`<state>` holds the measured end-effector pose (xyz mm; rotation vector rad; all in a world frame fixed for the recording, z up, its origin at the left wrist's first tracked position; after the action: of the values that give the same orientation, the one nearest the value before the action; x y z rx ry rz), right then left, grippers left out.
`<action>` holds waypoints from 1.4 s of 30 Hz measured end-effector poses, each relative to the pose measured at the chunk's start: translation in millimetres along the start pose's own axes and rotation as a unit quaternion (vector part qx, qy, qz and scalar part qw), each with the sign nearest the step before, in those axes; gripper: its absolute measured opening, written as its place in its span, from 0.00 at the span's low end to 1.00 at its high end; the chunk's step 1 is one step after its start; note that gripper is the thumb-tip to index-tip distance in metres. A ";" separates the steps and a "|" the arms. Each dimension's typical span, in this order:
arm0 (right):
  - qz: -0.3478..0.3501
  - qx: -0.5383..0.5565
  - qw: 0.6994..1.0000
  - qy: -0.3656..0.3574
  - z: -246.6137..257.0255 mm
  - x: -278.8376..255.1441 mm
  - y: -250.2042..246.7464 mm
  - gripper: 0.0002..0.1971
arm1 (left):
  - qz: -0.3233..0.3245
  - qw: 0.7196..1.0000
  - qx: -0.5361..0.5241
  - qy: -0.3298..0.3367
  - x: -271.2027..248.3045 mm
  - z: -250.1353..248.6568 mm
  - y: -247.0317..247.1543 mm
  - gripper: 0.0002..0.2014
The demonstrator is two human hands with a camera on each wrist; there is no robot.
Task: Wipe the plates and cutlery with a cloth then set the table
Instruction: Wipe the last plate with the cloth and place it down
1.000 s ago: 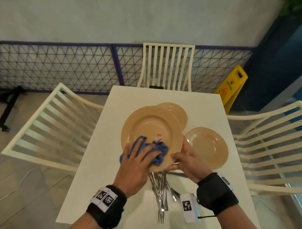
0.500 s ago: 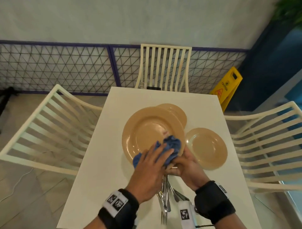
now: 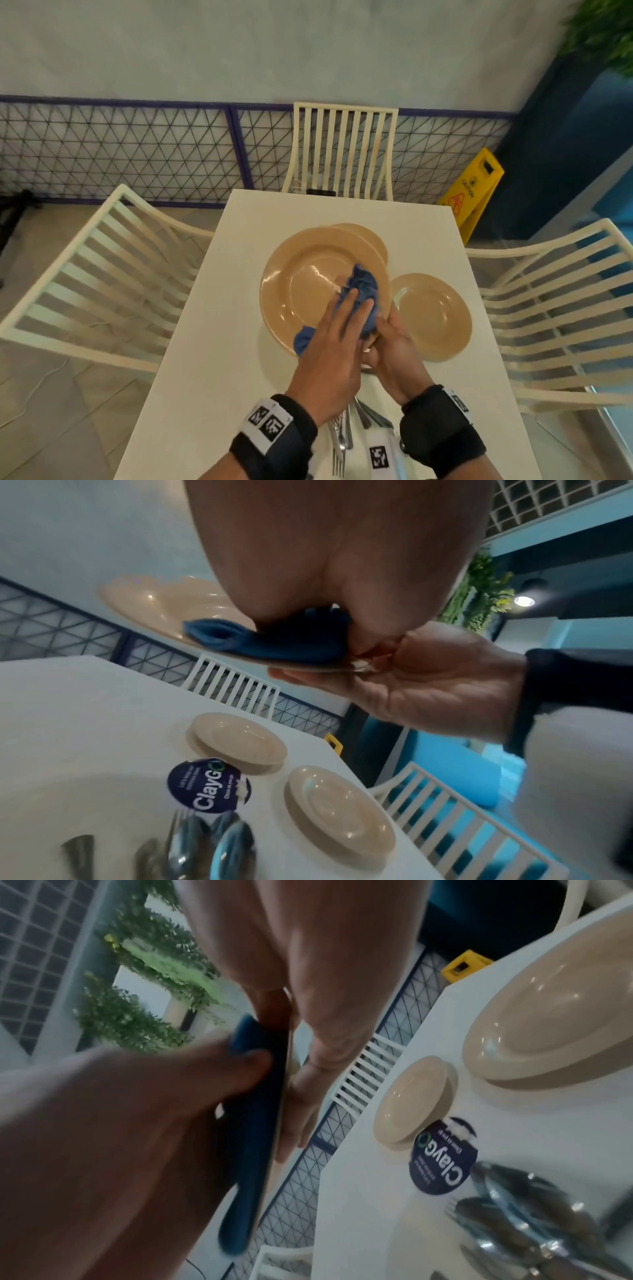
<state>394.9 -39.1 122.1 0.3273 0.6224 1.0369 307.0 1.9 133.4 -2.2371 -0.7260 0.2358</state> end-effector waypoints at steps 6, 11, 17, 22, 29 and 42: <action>-0.013 0.007 1.000 -0.005 -7.5 -14.4 -21.2 0.20 | 0.015 0.990 0.139 0.036 -29.5 57.2 -22.9 0.41; -0.011 0.021 1.000 0.004 -15.0 -10.1 -10.8 0.19 | -0.028 0.997 0.039 -0.064 -4.1 22.2 -17.8 0.34; -0.049 0.076 0.996 0.013 3.8 -6.7 -35.5 0.20 | -0.001 0.985 0.131 0.117 -34.1 -6.8 -0.4 0.34; -0.014 -0.029 0.999 0.024 -3.4 -25.1 -29.8 0.18 | -0.060 0.983 0.171 0.015 -17.5 67.8 -42.0 0.41; -0.017 -0.005 1.000 0.013 6.0 -12.7 -17.7 0.19 | -0.030 0.999 0.018 0.016 4.4 -20.1 12.8 0.40; 0.012 -0.038 0.999 0.016 9.1 -15.5 -15.2 0.18 | -0.080 0.996 0.015 -0.043 27.2 3.4 -15.4 0.42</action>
<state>405.6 -59.7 126.2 0.2525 0.6062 1.0883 321.5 27.9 143.5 -2.1375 -0.9371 0.2623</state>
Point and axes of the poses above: each hand's wrist, its own x-axis towards the middle knuckle, its own y-axis out of the palm, z = x × y, the point moved 6 cm from there along x, towards the middle knuckle, and after that the axes turned 4 degrees about -x, right-handed, at the moved point
